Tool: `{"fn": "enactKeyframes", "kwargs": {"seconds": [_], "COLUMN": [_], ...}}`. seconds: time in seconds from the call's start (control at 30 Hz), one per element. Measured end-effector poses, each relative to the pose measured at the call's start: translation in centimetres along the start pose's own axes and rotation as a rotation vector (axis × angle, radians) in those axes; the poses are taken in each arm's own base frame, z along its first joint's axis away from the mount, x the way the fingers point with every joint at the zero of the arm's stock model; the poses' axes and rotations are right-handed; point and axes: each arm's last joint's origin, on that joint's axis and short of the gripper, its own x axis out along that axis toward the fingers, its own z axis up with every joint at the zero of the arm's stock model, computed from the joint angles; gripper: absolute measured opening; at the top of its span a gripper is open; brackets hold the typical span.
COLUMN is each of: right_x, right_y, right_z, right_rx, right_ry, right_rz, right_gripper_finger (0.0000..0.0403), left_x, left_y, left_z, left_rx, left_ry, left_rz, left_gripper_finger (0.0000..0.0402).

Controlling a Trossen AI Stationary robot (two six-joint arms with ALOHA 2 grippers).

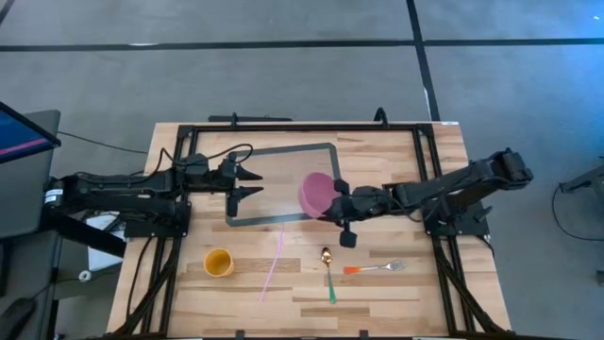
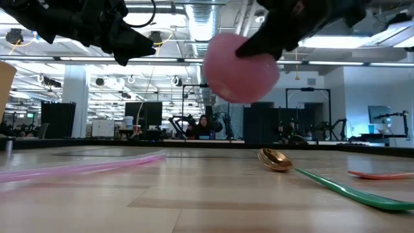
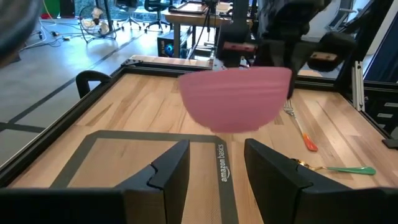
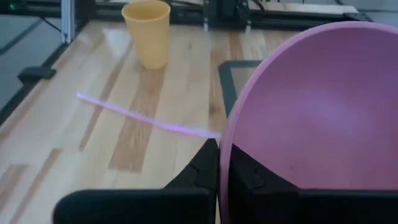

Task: Pick & Place Utensil
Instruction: Put the pink bowl on the transparent mat

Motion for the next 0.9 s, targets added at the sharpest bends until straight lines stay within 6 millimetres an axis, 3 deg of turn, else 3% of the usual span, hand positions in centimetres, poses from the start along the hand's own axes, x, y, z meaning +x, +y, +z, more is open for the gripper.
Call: {"fn": "enactKeyframes", "kwargs": {"seconds": [0.2, 0.53, 0.9], "right_x": [3.1, 9.1, 11.1], "right_y": [-1.0, -2.2, -2.7], "right_z": [-0.9, 1.8, 2.0], "right_rx": [-0.013, -0.122, -0.117], "right_ry": [0.01, 0.213, 0.22], "right_rz": [-0.039, -0.056, -0.066], "right_gripper_finger": [0.0003, 0.0004, 0.0004], "left_x": [0.0, 0.0, -0.1], "left_y": [0.0, 0.0, 0.0], "left_z": [0.0, 0.1, 0.2], "left_rx": [0.0, -0.003, -0.002], "left_ry": [0.0, -0.01, -0.015], "left_rz": [0.0, 0.001, 0.001], "left_gripper_finger": [0.0154, 0.0154, 0.0154]}}
